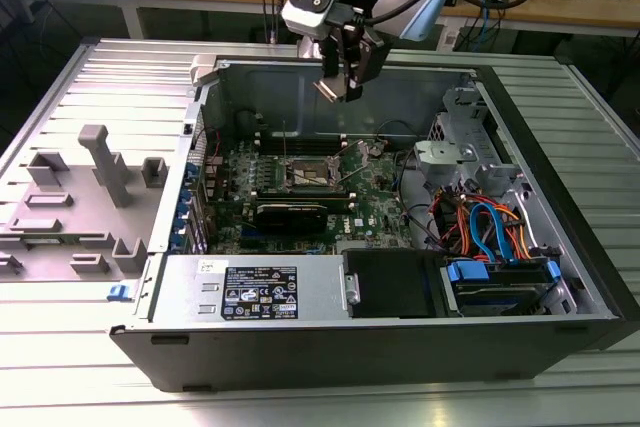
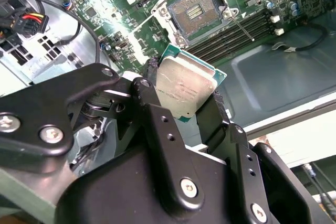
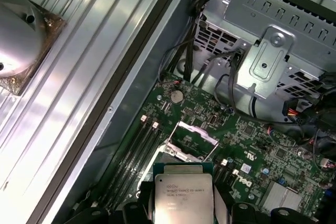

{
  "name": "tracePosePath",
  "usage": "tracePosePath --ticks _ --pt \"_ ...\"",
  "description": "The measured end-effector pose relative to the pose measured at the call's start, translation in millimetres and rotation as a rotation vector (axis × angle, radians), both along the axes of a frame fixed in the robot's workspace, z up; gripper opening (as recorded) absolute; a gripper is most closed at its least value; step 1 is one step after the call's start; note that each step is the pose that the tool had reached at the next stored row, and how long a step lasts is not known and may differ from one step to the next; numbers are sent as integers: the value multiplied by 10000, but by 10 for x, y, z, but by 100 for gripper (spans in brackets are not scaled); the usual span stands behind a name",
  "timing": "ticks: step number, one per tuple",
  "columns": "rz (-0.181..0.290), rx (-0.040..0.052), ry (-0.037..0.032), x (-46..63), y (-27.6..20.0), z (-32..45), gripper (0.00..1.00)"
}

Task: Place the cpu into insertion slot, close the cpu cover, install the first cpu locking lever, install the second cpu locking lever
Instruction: 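Place the cpu into insertion slot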

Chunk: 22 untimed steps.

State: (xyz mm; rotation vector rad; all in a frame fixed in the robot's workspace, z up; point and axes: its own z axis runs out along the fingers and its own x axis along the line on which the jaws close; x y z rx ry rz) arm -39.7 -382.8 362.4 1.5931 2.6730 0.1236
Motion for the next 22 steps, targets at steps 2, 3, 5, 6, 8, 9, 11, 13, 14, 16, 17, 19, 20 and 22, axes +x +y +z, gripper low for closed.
tracePosePath --ticks 2,3,5,6,8,9,11,13,14,16,17,19,20,22 --pt "-230 0 -1 0 0 -2 54" --pt "-362 0 0 0 0 -2 54" --pt "-813 -2 0 0 0 -5 54" --pt "-849 -2 1 0 0 -6 54" --pt "-907 -2 0 0 0 -18 54" --pt "-1138 -2 0 0 0 -34 54" --pt "-1643 -2 0 0 -1 -61 54" --pt "-2003 -2 0 0 0 -76 54" --pt "-2137 -2 0 0 -1 -79 54" --pt "-2339 -3 4 0 -1 -82 54" --pt "-2345 -4 4 0 -1 -82 54" --pt "-2353 -2 3 0 -1 -84 54" --pt "-2361 -2 3 0 -1 -85 54" --pt "-2360 -2 3 0 -1 -85 54"
